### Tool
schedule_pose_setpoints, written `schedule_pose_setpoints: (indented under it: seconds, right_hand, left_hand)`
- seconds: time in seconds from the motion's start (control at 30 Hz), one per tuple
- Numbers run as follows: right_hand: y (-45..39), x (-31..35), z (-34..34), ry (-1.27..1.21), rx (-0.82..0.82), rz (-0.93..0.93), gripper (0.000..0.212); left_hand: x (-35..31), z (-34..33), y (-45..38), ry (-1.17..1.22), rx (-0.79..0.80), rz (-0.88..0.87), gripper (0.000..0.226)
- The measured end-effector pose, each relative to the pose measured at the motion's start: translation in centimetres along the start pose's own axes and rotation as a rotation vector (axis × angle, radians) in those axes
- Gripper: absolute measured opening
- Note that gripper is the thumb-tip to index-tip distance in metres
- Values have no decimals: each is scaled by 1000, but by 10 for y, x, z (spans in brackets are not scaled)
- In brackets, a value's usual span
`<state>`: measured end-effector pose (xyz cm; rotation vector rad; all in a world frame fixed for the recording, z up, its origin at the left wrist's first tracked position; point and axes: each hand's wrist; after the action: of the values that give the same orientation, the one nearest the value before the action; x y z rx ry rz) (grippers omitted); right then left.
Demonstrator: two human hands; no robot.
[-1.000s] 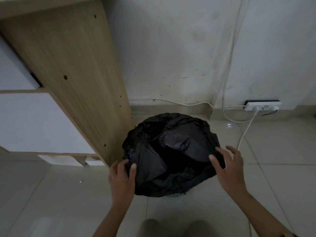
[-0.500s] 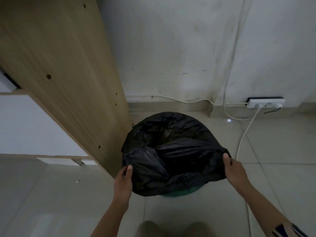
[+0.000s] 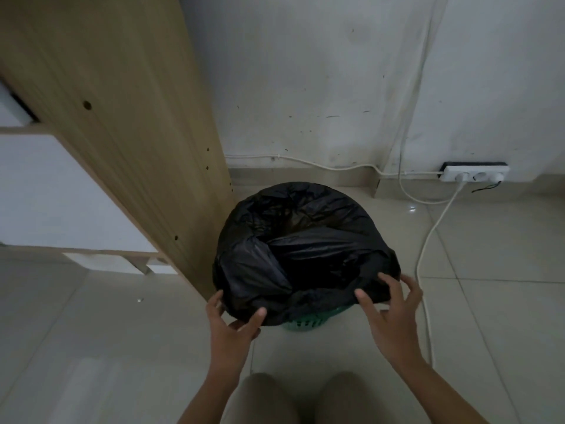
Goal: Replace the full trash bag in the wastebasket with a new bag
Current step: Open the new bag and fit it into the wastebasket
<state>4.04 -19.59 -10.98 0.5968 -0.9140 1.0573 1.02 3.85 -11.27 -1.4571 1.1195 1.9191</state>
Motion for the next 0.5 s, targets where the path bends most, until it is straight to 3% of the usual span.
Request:
schedule_pose_setpoints:
  seconds: [0.1, 0.37, 0.5]
  right_hand:
    - [3, -6, -2, -21, 34, 47, 40]
    - [8, -25, -10, 184, 240, -60, 55]
    - [14, -23, -10, 164, 168, -48, 51]
  left_hand:
    - [18, 3, 2, -130, -18, -86, 61]
    - [37, 9, -2, -571, 215, -175, 88]
    - [35, 12, -3, -471, 239, -116, 85]
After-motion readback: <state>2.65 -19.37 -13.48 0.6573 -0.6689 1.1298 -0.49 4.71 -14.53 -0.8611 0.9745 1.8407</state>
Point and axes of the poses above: each hand's wrist, its own y-axis away from the middle knuckle, its own z-axis out of the back of the hand, x = y × z, and after that the axes turned 7 degrees about -x, right-handed
